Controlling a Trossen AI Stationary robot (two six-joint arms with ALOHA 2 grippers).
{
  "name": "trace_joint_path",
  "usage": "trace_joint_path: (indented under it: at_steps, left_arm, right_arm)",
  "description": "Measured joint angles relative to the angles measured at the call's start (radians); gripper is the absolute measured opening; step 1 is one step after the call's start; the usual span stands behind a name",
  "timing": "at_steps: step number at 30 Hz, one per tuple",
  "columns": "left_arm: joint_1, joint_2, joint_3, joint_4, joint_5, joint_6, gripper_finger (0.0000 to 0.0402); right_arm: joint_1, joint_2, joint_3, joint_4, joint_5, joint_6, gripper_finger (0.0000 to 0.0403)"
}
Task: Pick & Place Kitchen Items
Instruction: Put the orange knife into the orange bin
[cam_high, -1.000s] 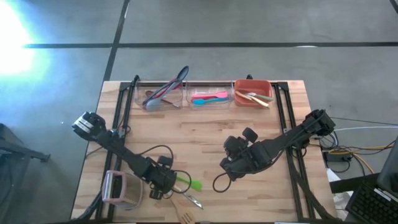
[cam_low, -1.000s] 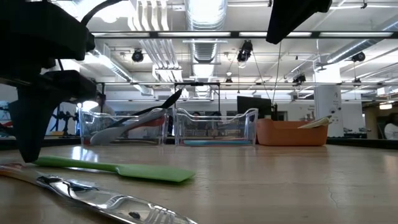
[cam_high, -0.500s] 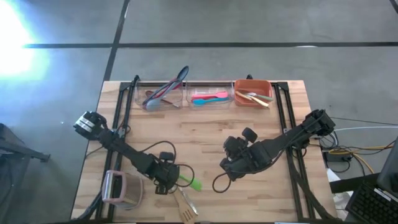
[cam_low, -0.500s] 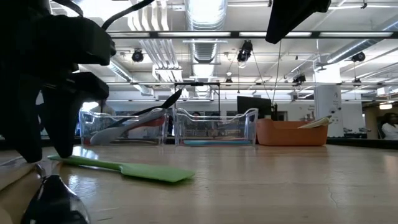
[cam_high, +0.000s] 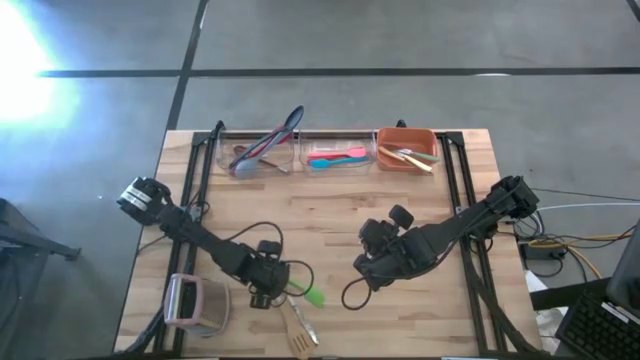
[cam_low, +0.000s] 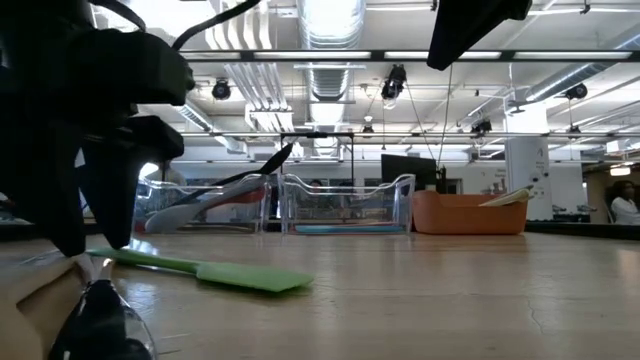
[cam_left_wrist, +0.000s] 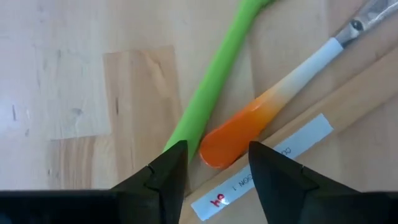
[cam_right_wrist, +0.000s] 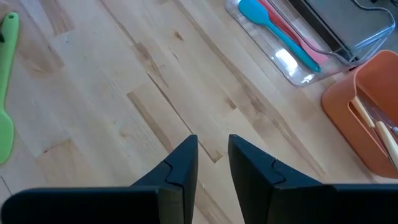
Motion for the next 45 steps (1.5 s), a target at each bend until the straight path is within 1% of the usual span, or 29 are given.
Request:
trace_joint_path:
  at_steps: [3,6,9,12,16,20,25,27,33,40,45]
  left_arm:
    - [-0.001,0.0,0.009,0.007,-0.003,-0.004,0.0174]
    - [-0.009,-0.002,0.016,0.01,0.021,0.004,0.0174]
    - [-0.026,-0.002,0.016,-0.042,0.046,0.005,0.0174]
    - [-0.032,-0.002,0.016,-0.076,0.047,-0.003,0.0174]
    - [-0.03,-0.003,0.018,0.004,0.044,-0.009,0.0174]
    - [-0.031,-0.003,0.053,0.054,0.042,0.025,0.0175]
    - [-0.031,-0.004,0.078,0.066,-0.028,0.057,0.0174]
    - [-0.031,-0.004,0.075,0.101,-0.046,0.063,0.0174]
    - [-0.042,0.003,0.074,0.137,-0.049,0.082,0.0175]
    - [-0.061,0.048,0.074,0.151,-0.048,0.128,0.0175]
    - [-0.062,0.08,0.074,0.153,-0.027,0.135,0.0174]
  right_arm:
    - [0.0,0.0,0.0,0.001,0.0,0.0,0.0082]
    - [0.0,0.0,0.0,0.001,0.0,0.0,0.0082]
    - [0.004,0.0,0.0,0.001,-0.003,0.0,0.0082]
    - [0.009,0.0,0.0,0.001,-0.003,0.0,0.0082]
    - [0.009,0.0,0.0,0.002,-0.003,0.0,0.0082]
    - [0.008,0.0,0.0,0.002,-0.003,0.0,0.0082]
    - [0.009,0.0,0.0,0.002,-0.003,0.0,0.0082]
    - [0.009,0.0,0.0,0.002,-0.002,0.0,0.0082]
    - [0.009,0.0,0.0,0.002,-0.002,-0.004,0.0082]
    - [0.009,0.0,0.0,0.002,0.0,-0.011,0.0082]
    - [0.009,0.0,0.0,0.002,0.0,-0.013,0.0082]
